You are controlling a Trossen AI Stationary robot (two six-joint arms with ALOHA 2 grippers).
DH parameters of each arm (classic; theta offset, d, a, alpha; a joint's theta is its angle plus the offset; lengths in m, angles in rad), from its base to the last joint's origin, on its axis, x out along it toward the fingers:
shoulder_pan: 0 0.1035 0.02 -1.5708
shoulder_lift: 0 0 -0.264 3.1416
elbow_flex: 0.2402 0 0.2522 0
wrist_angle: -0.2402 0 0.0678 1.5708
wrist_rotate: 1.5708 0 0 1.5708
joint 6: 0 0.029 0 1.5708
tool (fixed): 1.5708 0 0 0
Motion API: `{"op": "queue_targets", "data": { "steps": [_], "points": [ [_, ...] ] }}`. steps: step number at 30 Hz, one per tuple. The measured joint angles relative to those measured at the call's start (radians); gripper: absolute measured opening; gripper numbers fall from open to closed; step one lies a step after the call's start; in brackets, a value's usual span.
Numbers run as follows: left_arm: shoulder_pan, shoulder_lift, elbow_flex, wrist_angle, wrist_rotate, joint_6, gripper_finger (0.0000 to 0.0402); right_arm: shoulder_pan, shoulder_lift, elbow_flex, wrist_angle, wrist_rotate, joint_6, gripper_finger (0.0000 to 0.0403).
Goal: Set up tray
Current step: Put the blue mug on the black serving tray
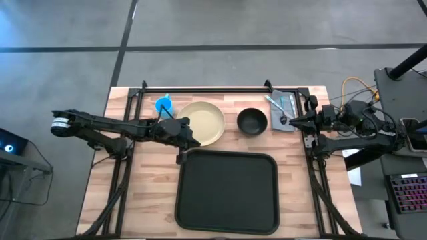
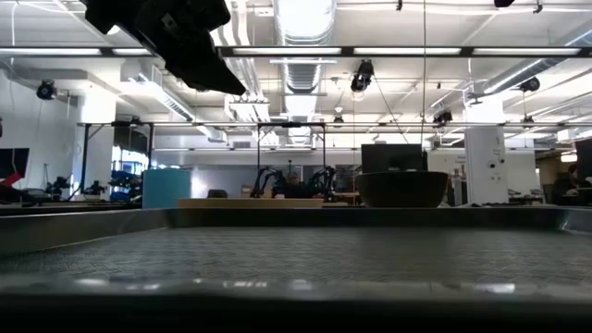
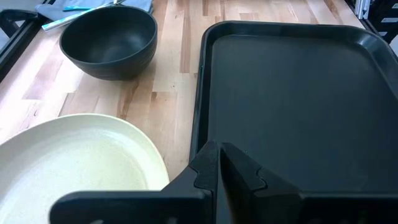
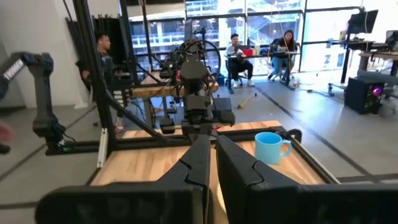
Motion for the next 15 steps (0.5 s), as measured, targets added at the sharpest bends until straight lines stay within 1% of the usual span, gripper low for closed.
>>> {"op": "queue_targets", "data": {
  "steps": [4, 6, 9, 11, 15],
  "points": [
    [0.009, 0.0, 0.0, 0.011, 0.003, 0.037, 0.0, 0.0, 0.008, 0.0, 0.019, 0.0, 0.065, 0.0018],
    [0.012, 0.007, 0.0, 0.056, 0.001, -0.009, 0.0, 0.0, 0.011, 0.0, 0.024, 0.0, 0.106, 0.0018],
    [0.012, 0.022, 0.0, 0.203, 0.0, -0.148, 0.0, 0.0, 0.016, 0.0, 0.04, 0.0, 0.162, 0.0018],
    [0.012, 0.028, 0.0, 0.357, 0.0, -0.237, 0.0, 0.0, 0.023, 0.0, 0.092, 0.001, 0.175, 0.0018],
    [0.012, 0.035, 0.0, 0.648, 0.0, -0.34, 0.0, 0.0, 0.053, 0.0, 0.241, 0.001, 0.174, 0.0018]
  ]
}}
